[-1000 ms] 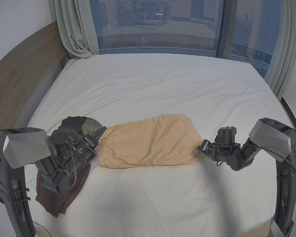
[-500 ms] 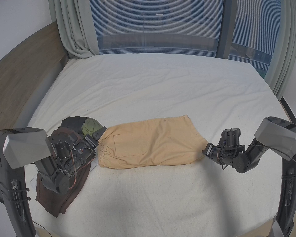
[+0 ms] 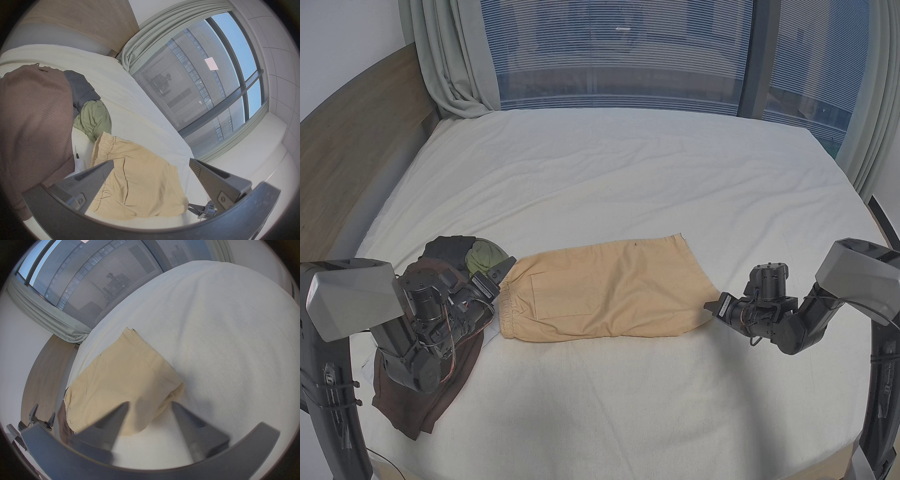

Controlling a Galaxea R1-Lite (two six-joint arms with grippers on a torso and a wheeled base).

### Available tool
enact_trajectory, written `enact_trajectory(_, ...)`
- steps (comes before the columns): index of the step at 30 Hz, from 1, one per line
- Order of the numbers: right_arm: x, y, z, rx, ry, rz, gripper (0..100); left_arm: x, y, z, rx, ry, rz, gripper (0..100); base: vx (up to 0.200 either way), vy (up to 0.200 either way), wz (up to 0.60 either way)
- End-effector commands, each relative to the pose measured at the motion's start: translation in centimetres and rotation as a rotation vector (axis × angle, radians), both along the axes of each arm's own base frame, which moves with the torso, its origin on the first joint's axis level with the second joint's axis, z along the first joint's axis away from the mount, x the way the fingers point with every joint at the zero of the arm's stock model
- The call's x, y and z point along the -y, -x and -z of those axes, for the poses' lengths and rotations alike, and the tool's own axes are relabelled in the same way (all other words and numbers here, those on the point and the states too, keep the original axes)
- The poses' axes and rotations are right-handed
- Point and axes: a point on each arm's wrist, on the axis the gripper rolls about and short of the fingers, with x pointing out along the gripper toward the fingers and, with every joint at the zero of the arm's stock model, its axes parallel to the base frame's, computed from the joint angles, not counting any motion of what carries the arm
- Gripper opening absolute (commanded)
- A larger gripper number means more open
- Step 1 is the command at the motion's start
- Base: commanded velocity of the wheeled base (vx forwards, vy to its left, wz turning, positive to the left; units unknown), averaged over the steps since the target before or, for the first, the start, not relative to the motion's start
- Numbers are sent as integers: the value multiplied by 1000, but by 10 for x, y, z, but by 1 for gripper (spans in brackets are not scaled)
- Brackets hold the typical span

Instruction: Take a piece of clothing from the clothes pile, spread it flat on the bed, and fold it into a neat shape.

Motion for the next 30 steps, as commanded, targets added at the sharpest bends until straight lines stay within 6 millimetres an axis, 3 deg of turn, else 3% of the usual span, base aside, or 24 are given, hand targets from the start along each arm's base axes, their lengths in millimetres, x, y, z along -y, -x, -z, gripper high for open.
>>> enact_trajectory(1, 0, 3, 2, -12, 2, -2, 100, 1, 0, 0, 0, 0, 1, 100, 0, 0, 0)
enact_trajectory(7, -2, 20, 0, -49, 16, -19, 100, 0, 0, -1, 3, 3, 0, 100, 0, 0, 0)
enact_trajectory(13, -25, 29, 3, -59, 11, -84, 100, 1, 1, -3, 6, 3, 6, 100, 0, 0, 0)
enact_trajectory(23, -62, 20, 19, -69, -68, -112, 100, 0, 1, -2, 5, 2, 5, 100, 0, 0, 0)
enact_trajectory(30, -73, 14, 31, -77, -80, -125, 100, 0, 2, -3, 5, 2, 6, 100, 0, 0, 0)
